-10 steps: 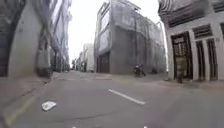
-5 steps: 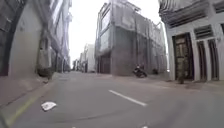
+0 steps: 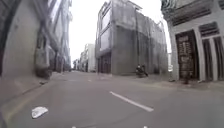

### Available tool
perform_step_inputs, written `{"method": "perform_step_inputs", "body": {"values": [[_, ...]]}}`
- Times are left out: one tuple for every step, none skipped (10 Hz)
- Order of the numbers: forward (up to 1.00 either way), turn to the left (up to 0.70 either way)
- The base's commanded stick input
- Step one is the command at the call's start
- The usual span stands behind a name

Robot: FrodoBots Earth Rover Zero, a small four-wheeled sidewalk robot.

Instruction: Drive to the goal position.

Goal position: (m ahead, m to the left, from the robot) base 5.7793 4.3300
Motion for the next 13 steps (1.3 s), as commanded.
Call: {"method": "perform_step_inputs", "body": {"values": [[0.85, 0.01], [0.85, 0.19], [0.85, 0.29], [0.85, 0.33], [0.85, 0.34], [0.85, 0.34], [0.85, 0.34], [0.85, 0.34], [0.85, 0.32], [0.85, 0.2], [0.85, 0.03], [0.85, 0.0], [0.85, 0.0]]}}
